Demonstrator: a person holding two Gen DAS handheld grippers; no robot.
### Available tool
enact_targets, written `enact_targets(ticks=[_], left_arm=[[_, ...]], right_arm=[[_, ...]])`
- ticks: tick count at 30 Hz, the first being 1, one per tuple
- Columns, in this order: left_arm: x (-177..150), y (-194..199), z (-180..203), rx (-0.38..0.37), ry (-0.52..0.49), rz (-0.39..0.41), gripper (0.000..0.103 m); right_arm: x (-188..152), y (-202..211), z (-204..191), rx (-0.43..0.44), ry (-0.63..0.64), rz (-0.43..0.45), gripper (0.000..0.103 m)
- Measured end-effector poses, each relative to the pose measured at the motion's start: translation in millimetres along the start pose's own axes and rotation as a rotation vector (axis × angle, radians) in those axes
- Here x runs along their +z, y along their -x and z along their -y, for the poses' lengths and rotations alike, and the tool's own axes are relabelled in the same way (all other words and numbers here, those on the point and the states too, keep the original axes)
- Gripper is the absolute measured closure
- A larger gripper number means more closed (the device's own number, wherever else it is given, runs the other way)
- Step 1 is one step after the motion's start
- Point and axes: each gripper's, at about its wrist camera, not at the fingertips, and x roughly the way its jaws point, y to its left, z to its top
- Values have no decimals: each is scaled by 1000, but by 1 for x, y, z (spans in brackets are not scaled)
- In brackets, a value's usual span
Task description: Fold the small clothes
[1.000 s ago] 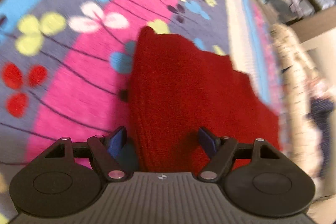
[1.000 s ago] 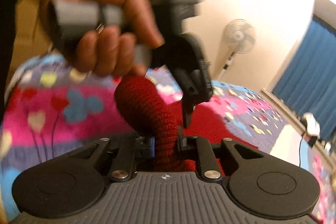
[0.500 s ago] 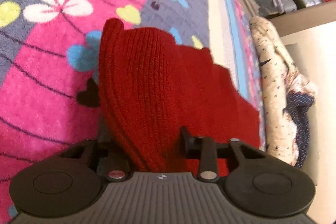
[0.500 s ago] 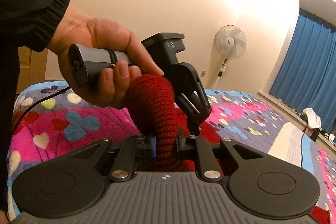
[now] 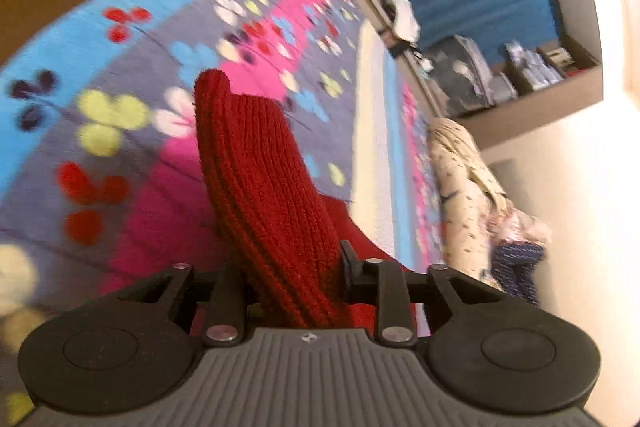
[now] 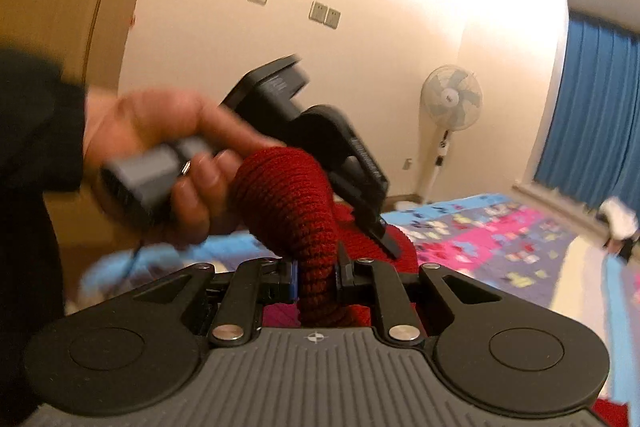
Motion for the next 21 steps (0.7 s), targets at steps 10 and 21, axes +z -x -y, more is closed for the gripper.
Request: enact_targets(ticks=[10, 21], left_arm=[[-14, 66, 23, 297, -84, 401, 54], [-87, 12, 114, 317, -487, 278, 51]], right_arm=[[-28, 43, 110, -229, -588, -116, 88], [-172, 157, 204, -616, -1276, -244, 88]])
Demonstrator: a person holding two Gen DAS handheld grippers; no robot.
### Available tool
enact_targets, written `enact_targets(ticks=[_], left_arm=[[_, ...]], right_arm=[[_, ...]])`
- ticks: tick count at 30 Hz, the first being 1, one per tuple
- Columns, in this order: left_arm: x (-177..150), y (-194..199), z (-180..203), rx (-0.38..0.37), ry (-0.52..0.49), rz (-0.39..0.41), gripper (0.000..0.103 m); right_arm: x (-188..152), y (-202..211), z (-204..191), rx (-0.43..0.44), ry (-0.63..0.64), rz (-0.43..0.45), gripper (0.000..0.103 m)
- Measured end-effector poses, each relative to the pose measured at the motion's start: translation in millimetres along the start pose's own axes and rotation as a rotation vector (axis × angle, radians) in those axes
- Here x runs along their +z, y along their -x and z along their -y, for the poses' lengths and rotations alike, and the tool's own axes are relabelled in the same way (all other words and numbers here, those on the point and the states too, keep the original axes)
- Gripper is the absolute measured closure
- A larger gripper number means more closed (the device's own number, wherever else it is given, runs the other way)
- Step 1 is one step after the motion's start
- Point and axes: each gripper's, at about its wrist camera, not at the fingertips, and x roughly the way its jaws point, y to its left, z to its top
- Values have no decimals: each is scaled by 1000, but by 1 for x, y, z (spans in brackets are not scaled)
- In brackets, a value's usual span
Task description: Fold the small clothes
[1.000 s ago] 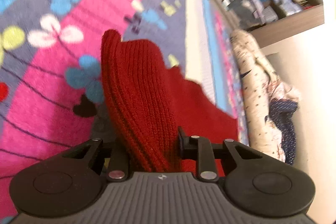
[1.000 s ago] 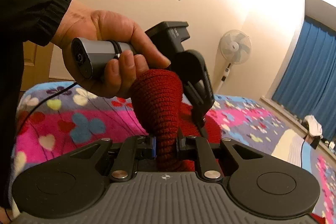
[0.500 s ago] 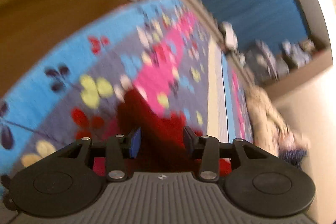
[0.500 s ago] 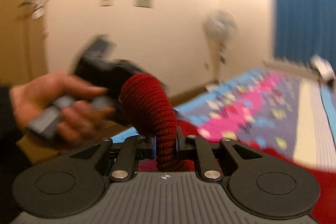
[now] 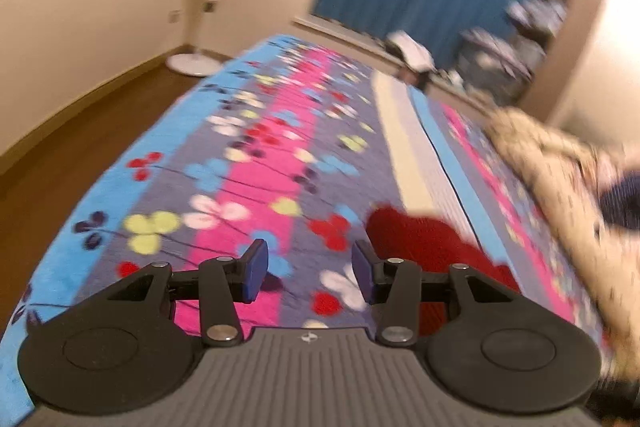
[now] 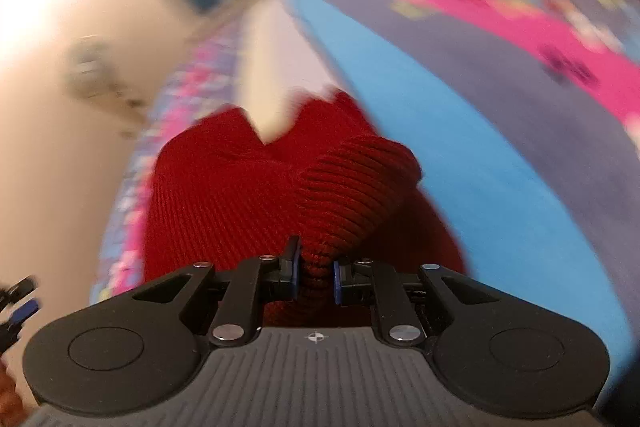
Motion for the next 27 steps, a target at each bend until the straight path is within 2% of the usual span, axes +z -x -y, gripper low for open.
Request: enact_targets(ticks=[3, 4, 6, 8, 10, 13, 15, 17, 19, 23, 27], left_arm=[[-18, -8, 32, -6, -113, -24, 51], [-24, -11, 43, -6, -152, -22, 48], [-32, -18, 56, -7, -206, -21, 47], [-38, -24, 68, 5, -263, -21, 46], [-40, -28, 72, 26, -287, -26, 44], [-41, -43, 69, 65, -282, -73, 42], [-44, -54, 64, 129, -285, -136, 41], [-50, -71, 56, 220, -290, -232, 41], [-53, -83, 49, 262, -282, -295, 41], [-51, -90, 43, 250, -278, -300, 40], [-52, -94, 51, 232, -291, -291, 39]], right_arm=[[13, -6, 15, 79, -71, -88, 78], [19, -6, 15, 96, -59, -109, 70], [33, -6, 13, 110, -14, -127, 62], [49, -9, 14, 127, -2, -135, 61], [59, -9, 21, 148, 9, -167, 52], [75, -29, 17, 150, 101, -266, 50], [79, -36, 17, 153, 133, -301, 49], [81, -35, 13, 164, 171, -303, 48], [81, -33, 18, 170, 187, -299, 46], [81, -27, 14, 169, 201, -288, 44], [77, -17, 5, 164, 273, -233, 44]])
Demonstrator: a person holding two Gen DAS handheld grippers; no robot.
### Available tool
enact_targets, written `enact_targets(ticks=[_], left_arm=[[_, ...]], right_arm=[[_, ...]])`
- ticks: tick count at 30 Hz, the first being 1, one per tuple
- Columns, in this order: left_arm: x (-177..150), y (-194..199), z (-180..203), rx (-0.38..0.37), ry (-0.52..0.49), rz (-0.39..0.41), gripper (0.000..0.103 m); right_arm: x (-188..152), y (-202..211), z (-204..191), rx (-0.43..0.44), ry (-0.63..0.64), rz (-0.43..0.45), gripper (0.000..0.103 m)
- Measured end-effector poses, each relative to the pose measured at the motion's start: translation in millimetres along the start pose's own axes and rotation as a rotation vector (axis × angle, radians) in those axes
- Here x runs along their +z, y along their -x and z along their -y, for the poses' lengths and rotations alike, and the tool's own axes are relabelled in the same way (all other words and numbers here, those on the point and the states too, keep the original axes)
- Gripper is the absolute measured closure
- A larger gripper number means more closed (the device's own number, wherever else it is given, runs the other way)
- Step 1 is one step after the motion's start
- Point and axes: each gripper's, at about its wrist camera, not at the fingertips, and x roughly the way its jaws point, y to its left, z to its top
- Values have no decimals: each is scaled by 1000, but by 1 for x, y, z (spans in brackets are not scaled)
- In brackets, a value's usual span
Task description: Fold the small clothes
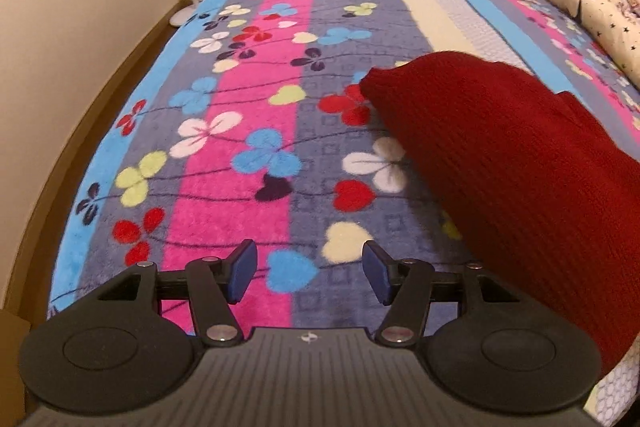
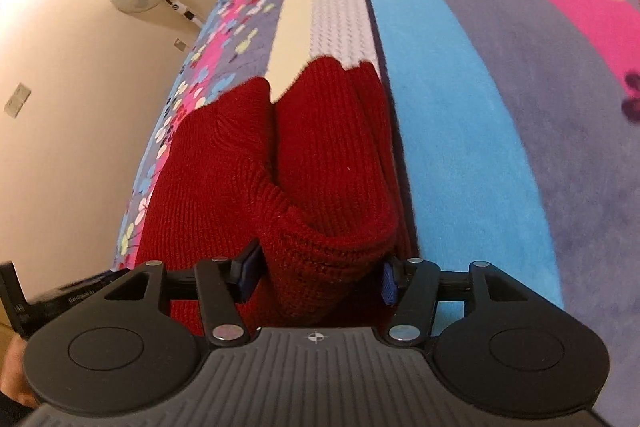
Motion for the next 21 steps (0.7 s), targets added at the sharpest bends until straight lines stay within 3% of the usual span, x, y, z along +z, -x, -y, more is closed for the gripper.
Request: enact_targets(ticks=[2, 4, 7, 12, 14, 17, 18, 19, 21], left_arm=[[1, 2, 6, -17, -7, 13, 38], [2, 6, 13, -23, -25, 22, 36], [3, 6, 20, -31, -40, 29, 36], [2, 6, 22, -41, -40, 37, 36], [2, 7, 20, -52, -32, 42, 36], [3, 8, 16, -70, -22, 49, 36], [3, 9, 16, -82, -16, 55, 36], [4, 10, 15, -95, -9, 61, 36], [6, 14, 16, -145, 5, 81, 36]], right_arm=[[-1, 4, -5, 8, 32, 35, 50], [-1, 12, -12, 24, 87, 75, 67], [-6, 27, -29, 44, 199, 160, 83], [-13, 70, -44, 212, 291, 325, 84], [-13, 65, -37, 117, 285, 276, 84], [-12, 23, 6, -70, 102, -1, 82], [-13, 16, 18, -78, 34, -41, 79], [-12, 18, 22, -62, 11, -42, 79], [-9, 28, 11, -42, 113, -5, 76]])
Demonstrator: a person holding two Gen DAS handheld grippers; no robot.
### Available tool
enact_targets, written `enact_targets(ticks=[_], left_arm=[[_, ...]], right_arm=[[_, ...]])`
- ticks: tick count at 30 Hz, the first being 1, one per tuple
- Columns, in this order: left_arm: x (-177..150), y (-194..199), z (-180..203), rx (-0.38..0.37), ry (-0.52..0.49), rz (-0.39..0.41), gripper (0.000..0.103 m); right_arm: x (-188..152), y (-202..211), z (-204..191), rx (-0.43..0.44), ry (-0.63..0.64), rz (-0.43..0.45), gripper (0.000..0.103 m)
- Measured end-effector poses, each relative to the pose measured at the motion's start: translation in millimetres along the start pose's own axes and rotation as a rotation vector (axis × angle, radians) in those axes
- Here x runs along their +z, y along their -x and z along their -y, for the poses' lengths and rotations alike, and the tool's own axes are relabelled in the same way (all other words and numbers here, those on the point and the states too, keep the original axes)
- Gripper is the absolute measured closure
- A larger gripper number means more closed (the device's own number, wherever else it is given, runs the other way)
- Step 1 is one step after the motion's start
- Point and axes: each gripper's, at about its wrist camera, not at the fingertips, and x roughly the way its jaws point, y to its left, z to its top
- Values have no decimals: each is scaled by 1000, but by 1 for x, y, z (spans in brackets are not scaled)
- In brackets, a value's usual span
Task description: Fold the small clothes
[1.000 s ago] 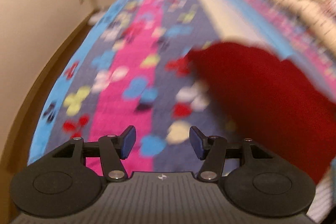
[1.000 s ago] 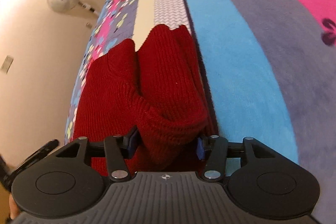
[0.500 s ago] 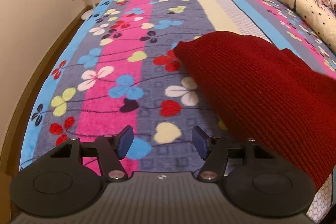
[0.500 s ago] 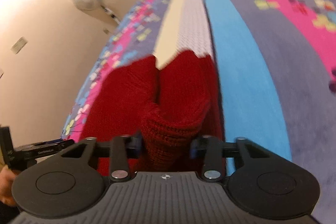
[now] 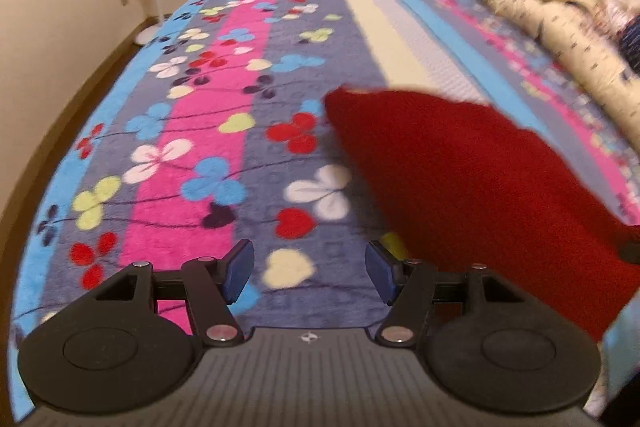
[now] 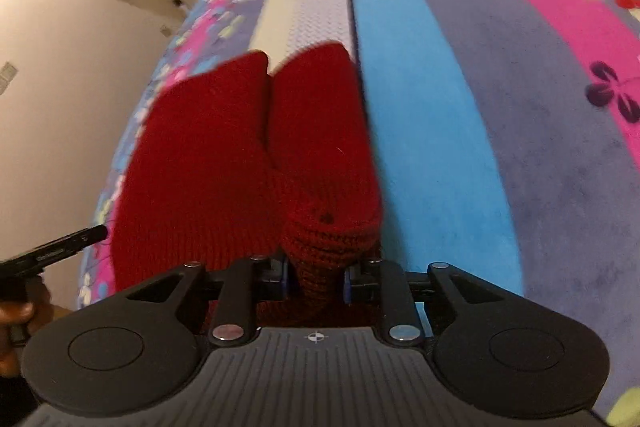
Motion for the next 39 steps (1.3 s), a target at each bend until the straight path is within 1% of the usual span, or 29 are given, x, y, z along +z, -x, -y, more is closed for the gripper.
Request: enact_targets(ticks=[1, 2, 4, 7, 10, 12, 13, 16, 18, 19, 21, 22, 24, 25, 27, 29, 31, 32, 33, 34, 35, 36, 37, 38, 39], left_arm=[[1, 2, 2, -35, 2, 12, 36], [1, 5, 5, -81, -2, 26, 36], [1, 9, 13, -152, -20, 47, 36], [1, 11, 26, -241, -67, 64, 36], [-2, 9, 38, -283, -98, 64, 36], [-4, 6, 45, -285, -103, 54, 36], [-5, 4, 48, -282, -104, 49, 36], [-8, 1, 54, -275, -114, 49, 36], [-10, 0, 56, -264, -124, 46, 35], [-12, -2, 57, -252, -136, 37, 34], [-14, -4, 57, -238, -156, 23, 29], [-15, -4, 58, -239, -164, 19, 27], [-16, -6, 58, -255, -173, 10, 27], [-16, -5, 57, -260, -177, 10, 27], [-15, -2, 58, -262, -187, 27, 27], [-13, 3, 56, -293, -171, 53, 27], [-10, 7, 51, -361, -137, 68, 27], [-10, 7, 51, -395, -136, 54, 27], [-13, 1, 55, -417, -168, 4, 27], [-17, -6, 61, -398, -222, -46, 27], [-27, -15, 72, -333, -310, -89, 26], [-36, -19, 80, -278, -383, -94, 23], [-39, -19, 85, -251, -418, -85, 24], [-37, -16, 84, -256, -411, -71, 24], [-33, -14, 80, -274, -382, -59, 24]], right_arm=[[0, 5, -4, 8, 42, 17, 74], [0, 8, -4, 14, 50, 23, 71], [2, 11, 2, 19, 25, 17, 62], [3, 10, 9, 29, -28, 16, 57], [5, 3, 11, 43, -61, 20, 54], [4, -1, 10, 41, -70, 26, 56], [1, -3, 8, 40, -66, 33, 62], [-1, 3, 1, 60, -16, 68, 74], [-1, 10, -4, 94, 21, 88, 76], [-2, 14, -3, 129, 16, 89, 77], [-2, 18, 4, 174, -12, 60, 77], [-4, 15, 7, 166, -15, 19, 78], [-10, 5, 11, 100, -5, -66, 78], [-13, 2, 14, 80, -9, -96, 78], [-13, 0, 14, 69, -1, -110, 78], [-12, 3, 12, 74, 5, -98, 77], [-12, 4, 10, 74, 17, -100, 75], [-13, 4, 8, 66, 30, -103, 74], [-13, 4, 7, 53, 40, -107, 71], [-13, 4, 8, 35, 46, -110, 67], [-11, 4, 8, 24, 45, -106, 65], [-9, 6, 9, 22, 36, -97, 61], [-8, 10, 12, 26, 25, -87, 57], [-6, 13, 13, 33, 19, -73, 53], [-4, 16, 14, 25, 20, -54, 47]])
